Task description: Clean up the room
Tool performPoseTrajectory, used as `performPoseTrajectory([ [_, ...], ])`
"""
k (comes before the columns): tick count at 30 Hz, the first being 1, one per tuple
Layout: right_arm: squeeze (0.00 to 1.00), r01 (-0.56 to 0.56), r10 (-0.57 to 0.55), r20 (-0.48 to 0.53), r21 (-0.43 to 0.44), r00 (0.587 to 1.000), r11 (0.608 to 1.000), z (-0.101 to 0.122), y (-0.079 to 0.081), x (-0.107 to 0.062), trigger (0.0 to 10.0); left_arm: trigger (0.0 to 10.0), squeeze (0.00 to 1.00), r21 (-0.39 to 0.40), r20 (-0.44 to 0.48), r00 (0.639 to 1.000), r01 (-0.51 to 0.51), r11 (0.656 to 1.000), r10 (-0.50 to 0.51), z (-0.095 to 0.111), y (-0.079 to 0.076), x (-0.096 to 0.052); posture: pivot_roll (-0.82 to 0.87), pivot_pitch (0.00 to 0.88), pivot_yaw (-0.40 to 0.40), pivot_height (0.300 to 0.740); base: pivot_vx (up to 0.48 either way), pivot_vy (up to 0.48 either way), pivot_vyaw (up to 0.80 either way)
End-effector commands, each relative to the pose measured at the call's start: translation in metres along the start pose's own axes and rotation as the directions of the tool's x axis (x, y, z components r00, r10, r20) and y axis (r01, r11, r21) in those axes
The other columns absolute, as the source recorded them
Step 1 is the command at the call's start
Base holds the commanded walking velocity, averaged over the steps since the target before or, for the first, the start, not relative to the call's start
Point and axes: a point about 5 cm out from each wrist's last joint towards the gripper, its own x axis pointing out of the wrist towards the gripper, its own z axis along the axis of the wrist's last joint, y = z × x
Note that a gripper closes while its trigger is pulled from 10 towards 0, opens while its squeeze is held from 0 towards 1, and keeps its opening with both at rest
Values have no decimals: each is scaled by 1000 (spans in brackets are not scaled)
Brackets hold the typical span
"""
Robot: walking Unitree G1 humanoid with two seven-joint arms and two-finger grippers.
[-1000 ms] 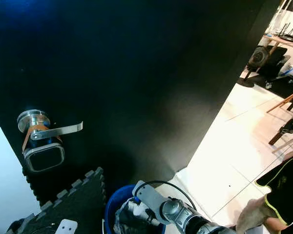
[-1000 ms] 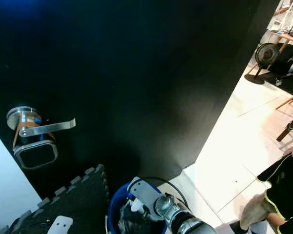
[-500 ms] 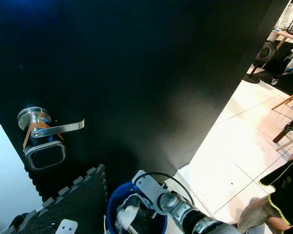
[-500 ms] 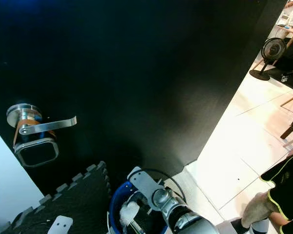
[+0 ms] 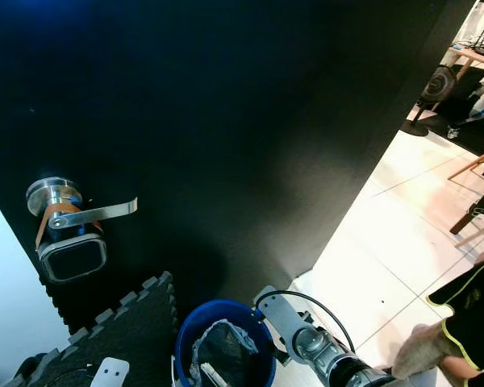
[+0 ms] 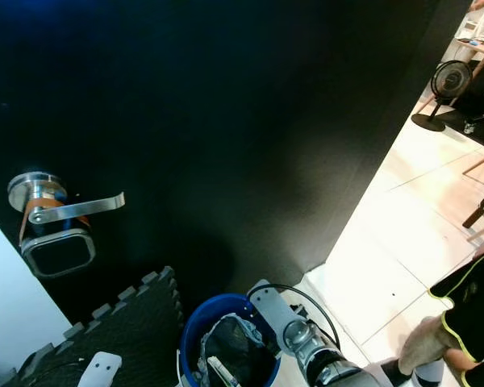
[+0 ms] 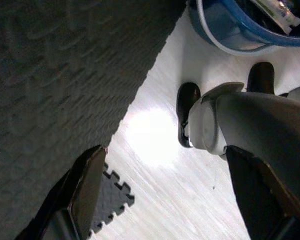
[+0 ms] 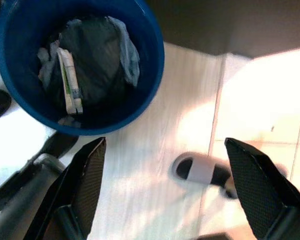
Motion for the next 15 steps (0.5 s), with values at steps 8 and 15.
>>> performPoseTrajectory([
  [8, 0, 19, 34, -385, 134, 922, 991, -130, 16, -28, 10000, 10000, 0, -39, -43, 999, -6, 999, 4, -2, 1, 0, 158, 12, -107, 740, 0, 0, 0],
  [15, 0, 98, 28, -442, 261, 896, 960, -158, 27, -39, 10000, 10000, 0, 11, -13, 999, -34, 999, 34, 6, 4, 1, 137, 0, -95, 740, 0, 0, 0],
])
